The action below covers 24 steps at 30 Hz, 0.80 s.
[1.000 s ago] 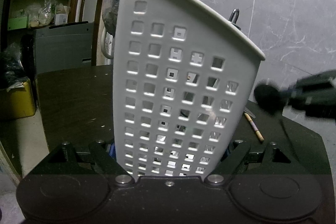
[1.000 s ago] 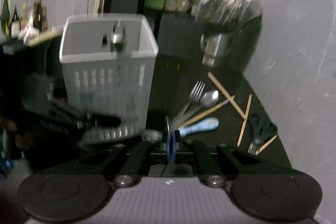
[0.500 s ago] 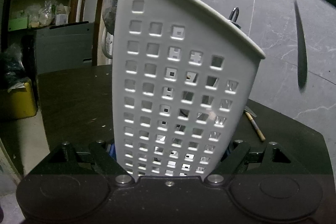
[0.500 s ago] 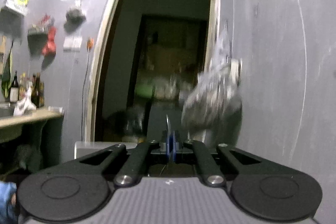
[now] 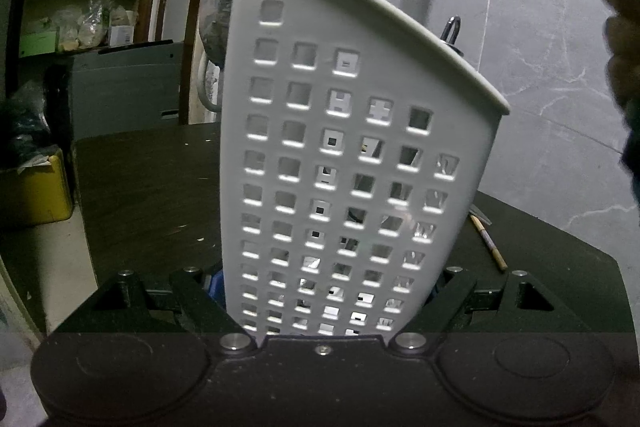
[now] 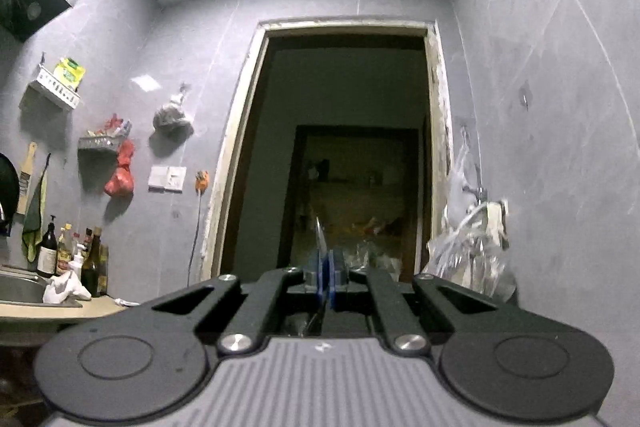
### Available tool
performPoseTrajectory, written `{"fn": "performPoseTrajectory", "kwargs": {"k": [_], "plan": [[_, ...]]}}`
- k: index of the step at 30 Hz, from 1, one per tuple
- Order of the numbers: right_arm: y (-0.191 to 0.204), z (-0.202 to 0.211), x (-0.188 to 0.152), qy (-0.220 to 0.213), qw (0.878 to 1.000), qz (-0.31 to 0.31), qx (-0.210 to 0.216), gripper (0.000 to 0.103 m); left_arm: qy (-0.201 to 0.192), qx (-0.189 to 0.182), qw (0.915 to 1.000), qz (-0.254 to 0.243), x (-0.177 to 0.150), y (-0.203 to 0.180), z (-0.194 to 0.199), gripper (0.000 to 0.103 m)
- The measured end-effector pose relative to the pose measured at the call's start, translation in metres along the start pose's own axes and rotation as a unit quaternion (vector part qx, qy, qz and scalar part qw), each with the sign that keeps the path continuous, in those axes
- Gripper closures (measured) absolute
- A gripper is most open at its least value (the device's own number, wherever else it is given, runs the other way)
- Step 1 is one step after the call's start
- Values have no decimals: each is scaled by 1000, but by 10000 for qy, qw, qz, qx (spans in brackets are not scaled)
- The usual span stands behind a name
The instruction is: Organize utensils
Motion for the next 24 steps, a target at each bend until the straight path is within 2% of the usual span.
{"fn": "performPoseTrajectory", "kwargs": {"k": [11, 24], "plan": [[1, -15, -58, 555, 9978, -350, -8, 99, 17, -20, 10000, -1, 0, 0, -1, 19], [0, -10, -81, 934, 9951, -317, 20, 99, 37, -24, 10000, -10, 1, -1, -3, 19]]}}
Point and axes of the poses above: each gripper's, at about its wrist camera, not at the fingertips, and z roughly against the way its jaws point, y to its left, x to its top, the point moved 7 cm from there along -z, roughly the way its jaws point, and after that the axes turned 2 degrees about y, right-handed, at the moved point
